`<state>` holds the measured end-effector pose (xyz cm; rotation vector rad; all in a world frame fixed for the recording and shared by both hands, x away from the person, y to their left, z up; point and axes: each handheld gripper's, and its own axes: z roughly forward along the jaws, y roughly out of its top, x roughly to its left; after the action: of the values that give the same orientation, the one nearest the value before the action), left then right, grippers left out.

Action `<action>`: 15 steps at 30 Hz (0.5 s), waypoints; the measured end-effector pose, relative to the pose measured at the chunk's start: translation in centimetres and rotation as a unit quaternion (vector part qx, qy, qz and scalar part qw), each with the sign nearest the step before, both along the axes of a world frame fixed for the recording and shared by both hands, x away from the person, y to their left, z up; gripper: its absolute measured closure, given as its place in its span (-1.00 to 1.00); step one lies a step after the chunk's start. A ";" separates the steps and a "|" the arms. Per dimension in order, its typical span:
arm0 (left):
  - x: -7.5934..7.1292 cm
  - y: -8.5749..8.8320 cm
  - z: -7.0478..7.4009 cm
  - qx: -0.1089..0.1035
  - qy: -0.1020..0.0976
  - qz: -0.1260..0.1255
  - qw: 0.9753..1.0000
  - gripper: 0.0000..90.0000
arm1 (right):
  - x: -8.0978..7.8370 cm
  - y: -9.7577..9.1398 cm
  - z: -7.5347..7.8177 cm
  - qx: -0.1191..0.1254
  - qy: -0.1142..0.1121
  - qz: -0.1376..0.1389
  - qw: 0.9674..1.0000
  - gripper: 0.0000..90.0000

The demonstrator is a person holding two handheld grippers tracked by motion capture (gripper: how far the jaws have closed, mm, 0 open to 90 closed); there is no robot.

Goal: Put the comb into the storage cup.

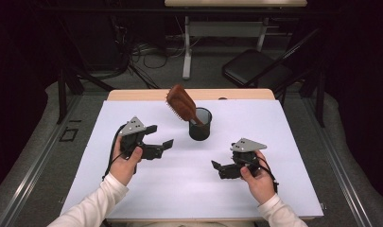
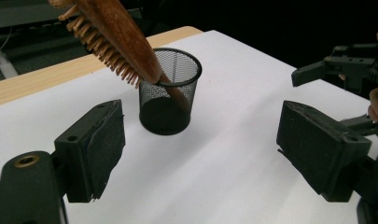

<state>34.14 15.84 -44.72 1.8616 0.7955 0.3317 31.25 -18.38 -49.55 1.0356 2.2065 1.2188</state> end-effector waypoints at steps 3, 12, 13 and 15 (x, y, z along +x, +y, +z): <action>-0.4 0.5 -0.3 0.001 0.000 0.000 1.000 -0.65 | -0.2 -0.3 -0.1 0.002 0.000 -0.003 1.000 -0.92; -1.2 1.6 -1.2 -0.006 0.009 0.010 1.000 -0.65 | -0.4 -1.2 -0.3 0.005 0.004 -0.011 1.000 -0.92; -1.3 1.6 -1.3 -0.008 0.009 0.012 1.000 -0.65 | -0.5 -1.2 -0.3 0.006 0.004 -0.012 1.000 -0.92; -1.5 1.8 -1.5 -0.011 0.009 0.013 1.000 -0.65 | -0.6 -1.3 -0.3 0.008 0.003 -0.013 1.000 -0.92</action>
<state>32.68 17.68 -46.26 1.8367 0.8333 0.3221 30.70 -19.70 -49.88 1.0725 2.1848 1.2242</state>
